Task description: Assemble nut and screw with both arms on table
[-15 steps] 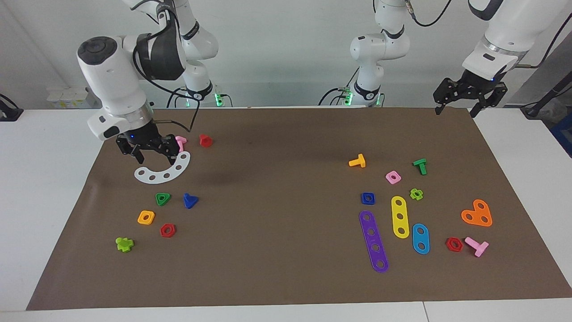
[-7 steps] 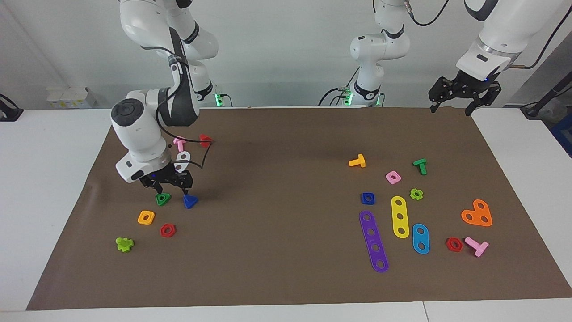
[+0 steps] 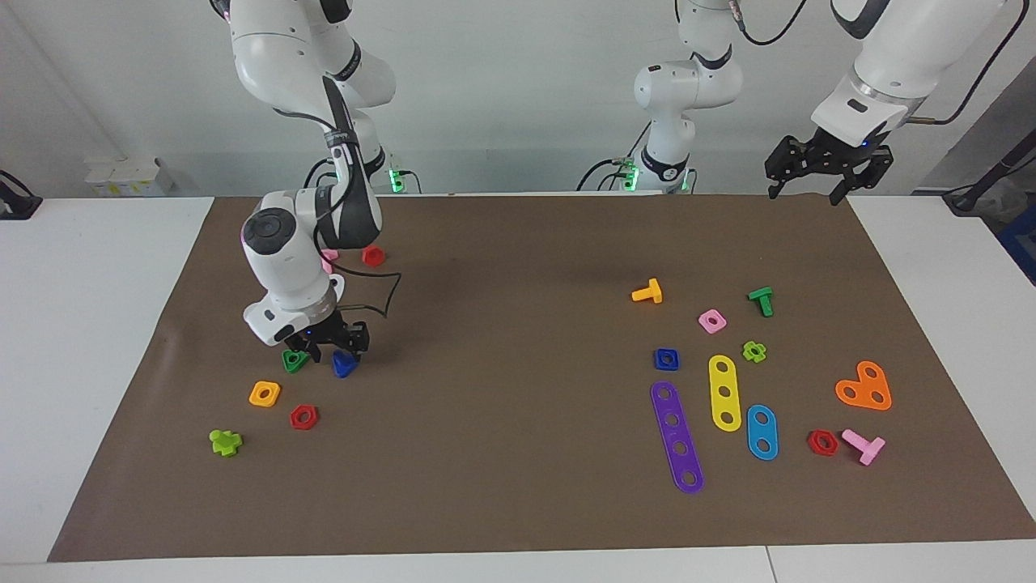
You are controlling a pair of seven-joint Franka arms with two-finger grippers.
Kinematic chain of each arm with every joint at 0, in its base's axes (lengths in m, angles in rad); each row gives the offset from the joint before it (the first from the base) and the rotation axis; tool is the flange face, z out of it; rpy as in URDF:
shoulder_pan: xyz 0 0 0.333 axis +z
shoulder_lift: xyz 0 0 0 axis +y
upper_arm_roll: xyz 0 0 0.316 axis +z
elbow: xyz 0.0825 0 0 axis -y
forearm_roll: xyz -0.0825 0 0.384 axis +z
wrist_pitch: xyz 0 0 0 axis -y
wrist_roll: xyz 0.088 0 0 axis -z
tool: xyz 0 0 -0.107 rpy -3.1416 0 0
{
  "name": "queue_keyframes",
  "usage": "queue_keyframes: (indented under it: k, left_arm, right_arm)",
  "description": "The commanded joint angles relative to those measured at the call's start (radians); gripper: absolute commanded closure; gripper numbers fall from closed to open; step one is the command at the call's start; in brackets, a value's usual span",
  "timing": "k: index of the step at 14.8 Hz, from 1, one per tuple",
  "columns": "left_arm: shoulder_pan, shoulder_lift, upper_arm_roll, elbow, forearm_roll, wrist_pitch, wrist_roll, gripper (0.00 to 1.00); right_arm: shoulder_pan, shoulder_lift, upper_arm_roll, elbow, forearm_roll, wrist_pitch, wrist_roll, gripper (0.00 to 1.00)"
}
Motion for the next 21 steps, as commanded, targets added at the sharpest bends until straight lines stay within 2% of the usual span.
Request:
queue_keyframes:
  k: [1,7,11,14,16,17,18,21]
  left_arm:
    - [-0.009,-0.033,0.007,-0.035,0.009,0.006,-0.007,0.00]
    - [-0.012,-0.031,0.007,-0.040,0.006,0.015,-0.012,0.00]
    - [-0.017,-0.024,0.007,-0.072,-0.017,0.056,-0.061,0.01]
    - [-0.029,-0.016,0.007,-0.113,-0.029,0.119,-0.109,0.03]
    - [-0.035,-0.011,0.007,-0.133,-0.029,0.153,-0.110,0.03]
    - [-0.035,-0.011,0.007,-0.138,-0.029,0.155,-0.110,0.03]
    - [-0.037,-0.008,0.007,-0.138,-0.029,0.155,-0.110,0.03]
    - [-0.037,-0.007,0.007,-0.141,-0.031,0.153,-0.124,0.04]
  right_arm:
    - [-0.007,-0.009,0.004,-0.025,0.020,0.032,-0.030,0.30]
    - [-0.007,-0.009,0.004,-0.028,0.020,0.032,-0.022,0.55]
    - [-0.007,-0.009,0.004,-0.058,0.021,0.106,-0.018,0.61]
    - [-0.007,-0.009,0.004,-0.071,0.020,0.122,-0.019,0.61]
    - [-0.007,-0.009,0.004,-0.071,0.020,0.121,-0.021,0.72]
    - [-0.007,-0.009,0.004,-0.069,0.021,0.121,-0.019,0.84]
    - [-0.007,-0.009,0.004,-0.069,0.020,0.119,-0.019,0.99]
    - [-0.005,-0.029,0.007,-0.057,0.023,0.098,-0.002,1.00]
